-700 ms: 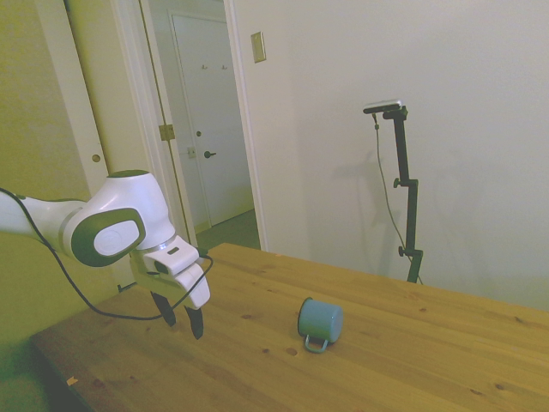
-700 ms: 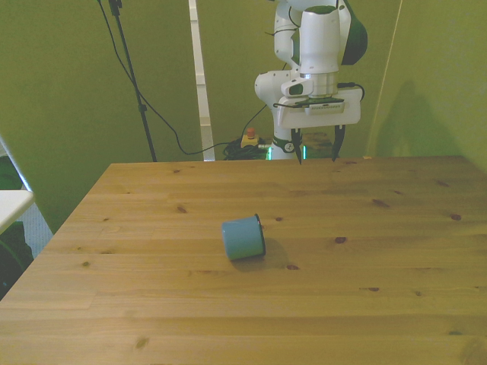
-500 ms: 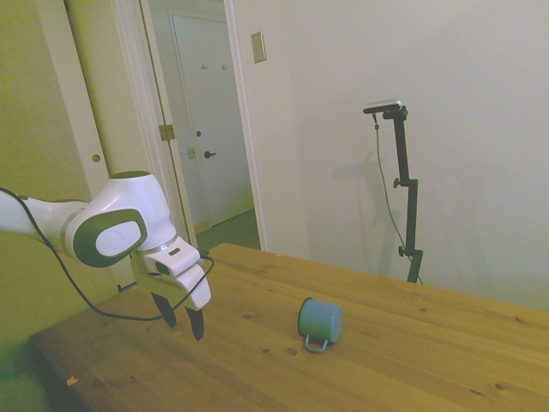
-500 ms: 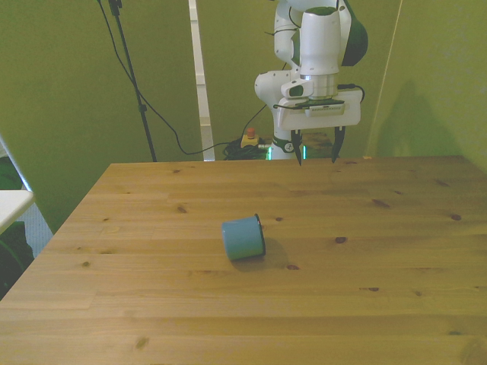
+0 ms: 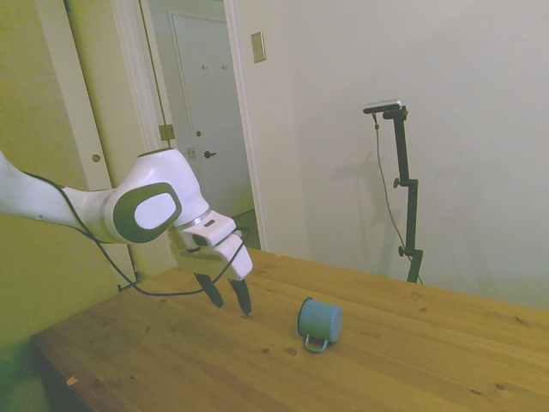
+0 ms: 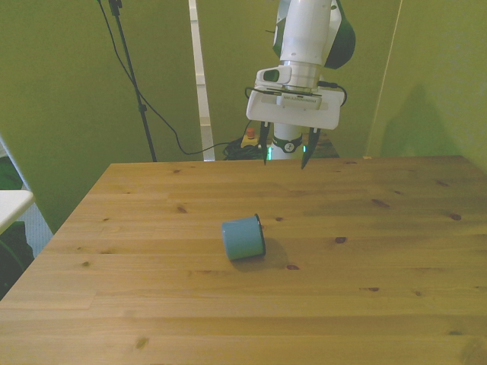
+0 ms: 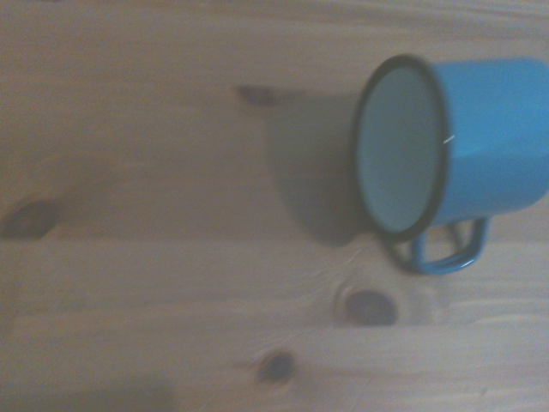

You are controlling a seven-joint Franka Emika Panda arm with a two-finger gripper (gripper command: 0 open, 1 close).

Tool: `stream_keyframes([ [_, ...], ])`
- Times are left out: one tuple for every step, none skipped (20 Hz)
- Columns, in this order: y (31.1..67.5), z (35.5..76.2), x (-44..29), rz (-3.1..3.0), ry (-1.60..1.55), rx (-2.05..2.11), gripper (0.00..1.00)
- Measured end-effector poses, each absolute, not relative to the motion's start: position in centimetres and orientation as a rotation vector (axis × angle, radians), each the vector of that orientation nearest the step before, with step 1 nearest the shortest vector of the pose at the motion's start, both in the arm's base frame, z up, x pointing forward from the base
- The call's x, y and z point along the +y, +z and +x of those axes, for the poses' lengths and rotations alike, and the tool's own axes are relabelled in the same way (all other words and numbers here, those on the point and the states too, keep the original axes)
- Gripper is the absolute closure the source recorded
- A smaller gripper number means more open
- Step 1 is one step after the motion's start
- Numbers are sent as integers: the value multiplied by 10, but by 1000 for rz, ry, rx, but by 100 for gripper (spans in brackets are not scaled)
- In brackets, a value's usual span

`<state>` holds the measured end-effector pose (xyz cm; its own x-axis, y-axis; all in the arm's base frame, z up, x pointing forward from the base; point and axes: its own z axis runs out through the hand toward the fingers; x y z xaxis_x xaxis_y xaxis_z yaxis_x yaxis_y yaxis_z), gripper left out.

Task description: Flip the mug upright

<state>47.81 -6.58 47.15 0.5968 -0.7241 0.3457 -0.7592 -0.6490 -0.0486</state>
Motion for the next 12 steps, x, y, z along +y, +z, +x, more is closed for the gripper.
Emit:
stream_keyframes([
  [465,497,-65,2649,550,-1283,0],
  [466,498,-65,2639,560,-1275,0],
  [466,499,-65,2619,578,-1261,0],
  [466,501,-65,2594,598,-1245,0],
  [464,504,-65,2570,617,-1229,0],
  [462,509,-65,2540,638,-1211,0],
  [459,513,-66,2508,662,-1193,0],
  [456,518,-65,2482,683,-1174,0],
  [452,524,-65,2447,711,-1157,0],
  [447,530,-63,2418,737,-1144,0],
  [441,536,-60,2399,752,-1129,0],
  [435,542,-57,2381,766,-1116,0],
])
